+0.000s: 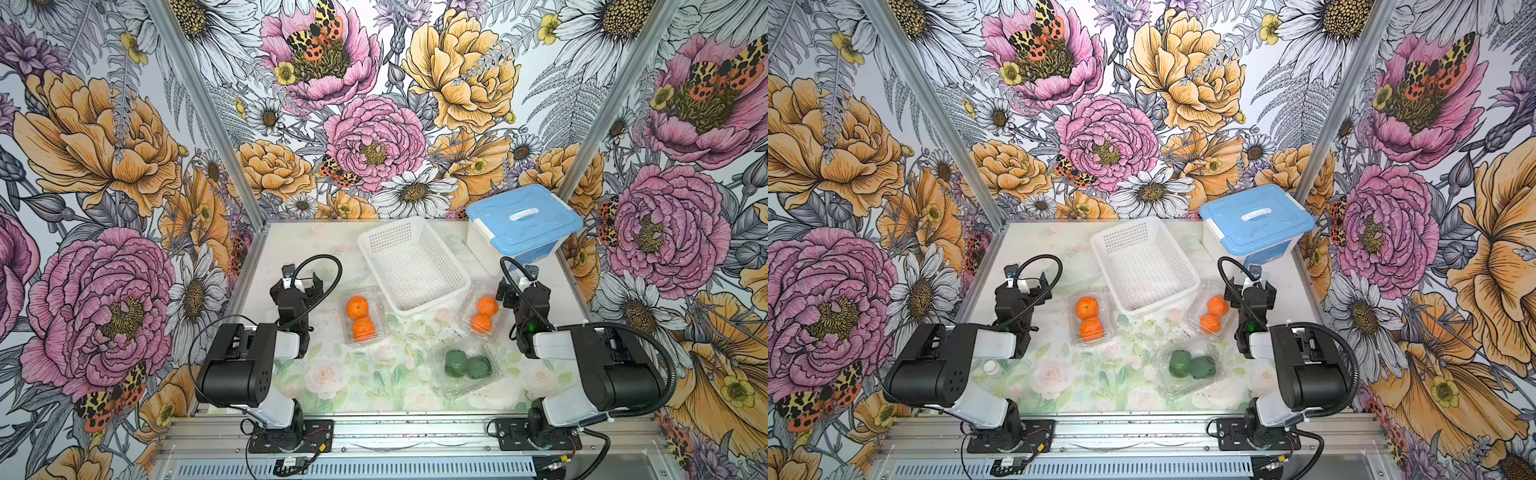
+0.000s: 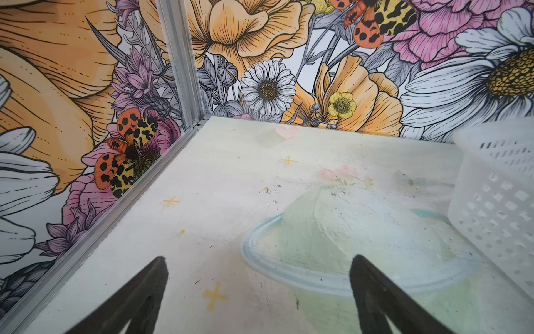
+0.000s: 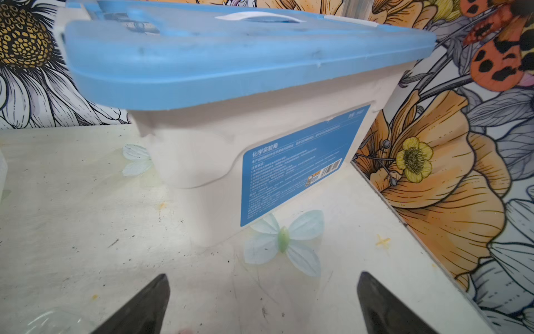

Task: Take oranges out of containers
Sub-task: Adjust the basket at the center of the board.

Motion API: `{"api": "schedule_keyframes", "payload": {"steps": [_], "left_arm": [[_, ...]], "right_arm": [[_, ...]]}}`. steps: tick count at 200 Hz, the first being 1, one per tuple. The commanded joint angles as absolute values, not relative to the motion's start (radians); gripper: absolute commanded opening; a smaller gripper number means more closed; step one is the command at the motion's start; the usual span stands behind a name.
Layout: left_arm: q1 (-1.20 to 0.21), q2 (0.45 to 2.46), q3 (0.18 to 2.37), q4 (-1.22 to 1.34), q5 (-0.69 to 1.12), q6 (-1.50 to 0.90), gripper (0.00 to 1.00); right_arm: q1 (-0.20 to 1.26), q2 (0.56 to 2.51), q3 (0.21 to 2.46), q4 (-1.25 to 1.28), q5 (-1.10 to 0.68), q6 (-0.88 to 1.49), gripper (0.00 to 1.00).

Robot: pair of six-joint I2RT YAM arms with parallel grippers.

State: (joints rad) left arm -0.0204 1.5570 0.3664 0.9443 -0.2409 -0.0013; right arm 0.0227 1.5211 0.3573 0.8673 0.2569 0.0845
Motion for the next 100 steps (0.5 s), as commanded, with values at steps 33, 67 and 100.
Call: {"api": "schedule_keyframes", "payload": {"steps": [33,67,100], "left_arm": [[-0.02,1.548,0.373,0.942,-0.216,0.005,0.99],[-0.02,1.548,0.373,0.942,-0.216,0.004,0.99],[-0.018,1.547,0.374,0.94,-0.216,0.005,0.99]], "right_arm": [[0.026,1.532,0.376,0.896,0.249,0.079,1.0],[0.026,1.532,0.375,0.896,0.248,0.081,1.0],[0.003,1.533,0.392,0.862,0.192,0.091,1.0]]}}
